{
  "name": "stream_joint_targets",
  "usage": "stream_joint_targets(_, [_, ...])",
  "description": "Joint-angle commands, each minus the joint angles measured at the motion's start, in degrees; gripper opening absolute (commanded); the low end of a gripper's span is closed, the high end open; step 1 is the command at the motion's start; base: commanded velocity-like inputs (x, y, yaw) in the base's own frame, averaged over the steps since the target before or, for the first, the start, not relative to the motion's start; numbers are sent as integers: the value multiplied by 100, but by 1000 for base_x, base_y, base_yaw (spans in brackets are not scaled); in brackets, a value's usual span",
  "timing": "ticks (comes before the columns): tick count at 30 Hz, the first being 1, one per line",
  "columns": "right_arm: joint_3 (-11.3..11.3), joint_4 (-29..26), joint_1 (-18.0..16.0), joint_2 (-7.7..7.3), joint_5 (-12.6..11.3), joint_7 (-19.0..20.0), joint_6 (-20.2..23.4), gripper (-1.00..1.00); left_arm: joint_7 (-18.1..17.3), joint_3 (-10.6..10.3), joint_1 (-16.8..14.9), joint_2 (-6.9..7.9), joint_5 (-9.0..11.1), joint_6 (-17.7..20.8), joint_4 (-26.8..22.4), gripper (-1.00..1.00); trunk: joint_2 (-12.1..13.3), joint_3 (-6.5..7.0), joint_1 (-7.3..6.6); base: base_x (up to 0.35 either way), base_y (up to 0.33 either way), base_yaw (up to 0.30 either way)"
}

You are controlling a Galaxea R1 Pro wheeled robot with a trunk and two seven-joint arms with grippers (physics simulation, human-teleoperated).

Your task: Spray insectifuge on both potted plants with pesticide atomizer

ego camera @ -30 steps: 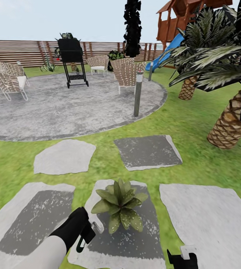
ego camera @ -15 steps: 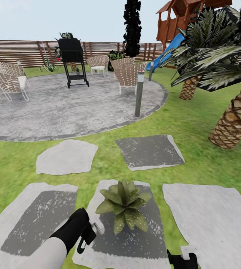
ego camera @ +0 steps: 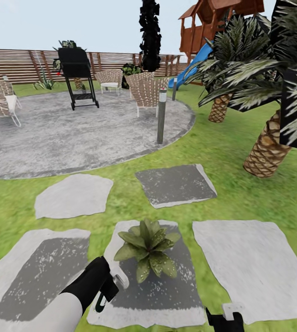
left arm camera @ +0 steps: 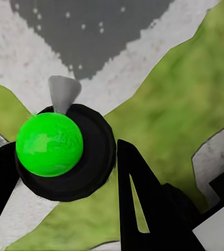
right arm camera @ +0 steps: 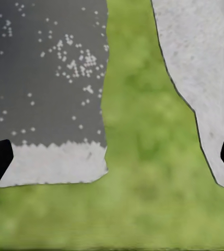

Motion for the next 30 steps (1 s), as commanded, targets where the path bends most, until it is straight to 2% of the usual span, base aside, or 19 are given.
stream_joint_targets(1, [-47, 5, -4, 0, 13, 38, -20, 100, -54, -6, 0, 1, -56, 10, -15, -100, -2, -5, -1, 0, 0, -299])
stream_joint_targets(7, [-49, 3, -5, 0, 13, 38, -20, 100, -54, 18, 0, 10, -48, 11, -20, -100, -2, -5, -1, 2, 33, -200])
stream_joint_targets(16, [-48, 5, -4, 0, 13, 38, -20, 100, -54, 47, 0, 12, -40, 20, -145, -100, -2, -5, -1, 79, 280, -6])
stream_joint_targets(24, [-46, 5, -5, 0, 13, 38, -20, 100, -53, 47, 0, 2, -39, 20, -148, -100, -2, -5, -1, 232, 226, 0])
stream_joint_targets(30, [-46, 4, -4, 0, 13, 38, -20, 100, -53, 47, 0, 1, -39, 20, -153, -100, -2, -5, -1, 167, 41, 0])
